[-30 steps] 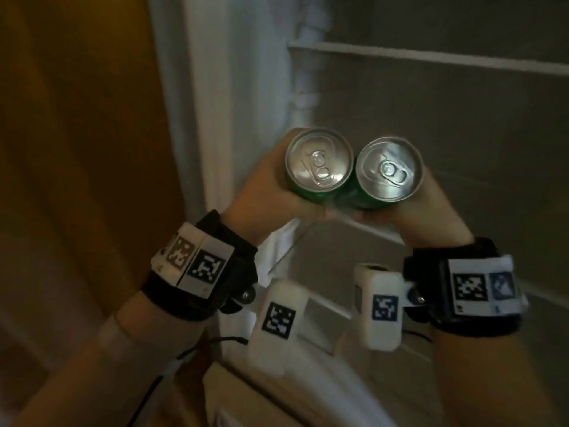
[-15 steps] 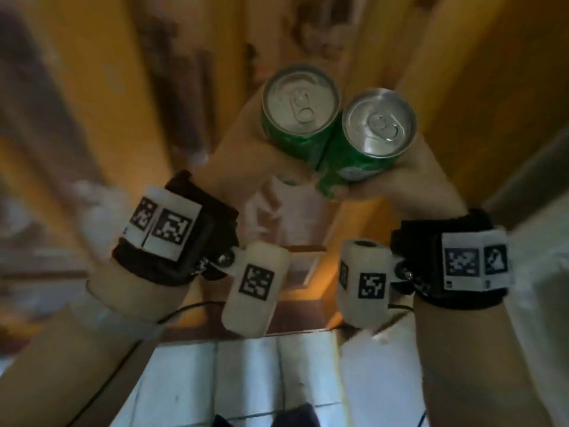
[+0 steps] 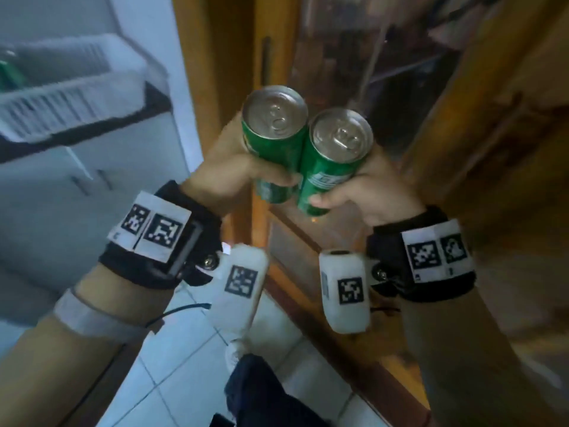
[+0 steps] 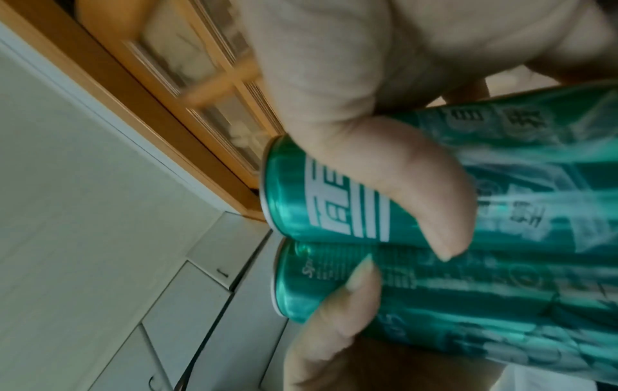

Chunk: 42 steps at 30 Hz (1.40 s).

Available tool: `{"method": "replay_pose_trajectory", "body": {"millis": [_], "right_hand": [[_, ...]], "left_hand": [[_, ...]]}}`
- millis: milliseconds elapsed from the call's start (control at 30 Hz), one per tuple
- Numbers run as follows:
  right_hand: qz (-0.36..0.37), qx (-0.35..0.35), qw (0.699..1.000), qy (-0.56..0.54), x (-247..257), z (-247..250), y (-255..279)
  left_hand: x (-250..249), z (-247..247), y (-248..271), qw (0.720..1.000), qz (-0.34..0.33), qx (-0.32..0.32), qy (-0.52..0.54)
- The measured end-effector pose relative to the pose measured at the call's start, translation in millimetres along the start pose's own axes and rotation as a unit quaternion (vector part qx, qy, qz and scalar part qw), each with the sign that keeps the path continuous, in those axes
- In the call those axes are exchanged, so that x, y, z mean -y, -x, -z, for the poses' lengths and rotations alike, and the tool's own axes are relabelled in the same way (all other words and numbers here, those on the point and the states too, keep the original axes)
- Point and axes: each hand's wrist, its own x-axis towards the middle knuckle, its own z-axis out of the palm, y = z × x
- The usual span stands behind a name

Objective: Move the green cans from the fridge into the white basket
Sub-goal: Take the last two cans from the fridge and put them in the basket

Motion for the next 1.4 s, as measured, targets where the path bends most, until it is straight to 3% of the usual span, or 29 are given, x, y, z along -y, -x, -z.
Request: {"method": "replay_pose_trajectory", "body": {"millis": [200,433,767,1100,1267,1400], "right_hand": [[0.028,0.137,0.988,-0.063,12,-130,-181],[0.043,0.264,0.959,-0.09,42,-298,-332],[-0.002,0.291,0.951,-0.103,28,-503,-490],[-0.055,0.23,0.971,-0.04,-5,-591,-593],[-0.087,0.223,0.97,0.036,-34,-617,-615],[-0.078,0.232,0.964,0.102,-49,-627,-621]], "left_hand": [[-17,176,-42,0.992,-0.004,-0.129,-0.012],[-36,366,-47,0.961,-0.018,-0.277,-0.013],[-17,613,-65,0.923,0.042,-0.383,-0.002],[29,737,-99,0.83,0.171,-0.519,-0.11],[54,764,-103,0.793,0.268,-0.449,-0.313],[65,775,-103,0.768,0.314,-0.396,-0.393]]}}
